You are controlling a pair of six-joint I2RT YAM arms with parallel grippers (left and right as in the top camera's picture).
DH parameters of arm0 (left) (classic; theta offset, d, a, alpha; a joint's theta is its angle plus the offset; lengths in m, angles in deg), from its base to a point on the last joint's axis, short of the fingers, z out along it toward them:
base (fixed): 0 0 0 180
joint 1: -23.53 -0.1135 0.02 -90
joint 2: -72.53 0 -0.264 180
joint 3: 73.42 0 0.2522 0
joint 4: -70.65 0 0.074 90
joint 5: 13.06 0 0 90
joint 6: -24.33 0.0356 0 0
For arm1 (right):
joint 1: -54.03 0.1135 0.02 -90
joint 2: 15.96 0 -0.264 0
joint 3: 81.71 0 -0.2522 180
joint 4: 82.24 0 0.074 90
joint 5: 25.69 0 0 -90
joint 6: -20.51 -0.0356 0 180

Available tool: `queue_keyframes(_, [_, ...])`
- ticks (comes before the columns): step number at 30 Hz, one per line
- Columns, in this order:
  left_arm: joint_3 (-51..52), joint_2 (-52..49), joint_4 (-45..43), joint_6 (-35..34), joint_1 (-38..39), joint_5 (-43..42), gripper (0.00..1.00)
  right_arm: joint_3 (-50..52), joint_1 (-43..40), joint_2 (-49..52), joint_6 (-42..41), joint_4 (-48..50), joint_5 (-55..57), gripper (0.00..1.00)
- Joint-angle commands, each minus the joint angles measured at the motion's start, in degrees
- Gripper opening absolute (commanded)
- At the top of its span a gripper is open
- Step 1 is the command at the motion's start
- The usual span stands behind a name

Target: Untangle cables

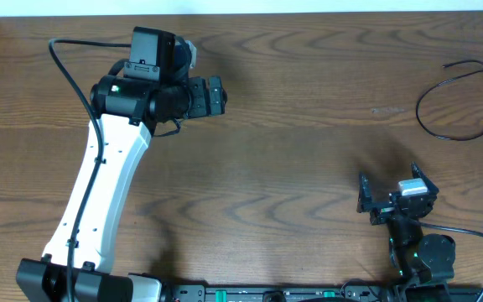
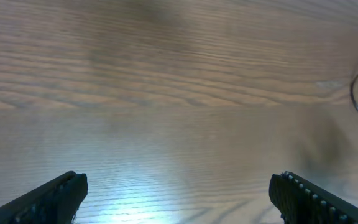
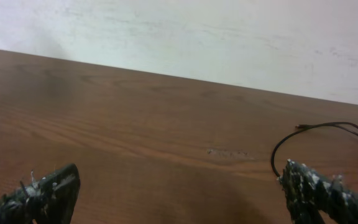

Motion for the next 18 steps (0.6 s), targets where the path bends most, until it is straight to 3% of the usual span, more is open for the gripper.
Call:
queue_keyframes(1, [-0.2,2.43,0.87,1.07,0.04,8.68,0.98,0.04,0.17,-0.33,-0.5,-0.24,-0.55,0.99])
queue_keyframes(5, [4.24,10.97,-1.68,9.55,0.02,9.2,0.98,0.04,0.17,-0.33,-0.52,-0.24,-0.55,0.99])
queue_keyframes(9, [16.15,23.06,-13.68,17.16,-2.1,2.45,0.98,0.04,0.17,-0.33,-0.5,-0.24,-0.52,0.99])
queue_keyframes(13, [31.98,36.44,-26.51,17.49,-6.23,-2.47,0.98,0.04,0.17,-0.33,-0.5,-0.24,-0.52,0.99])
queue_keyframes(18, [50.82,51.19,-41.09,17.55,-7.54,-2.75,0.98,0.04,0.17,-0.33,-0.5,-0.24,-0.55,0.99])
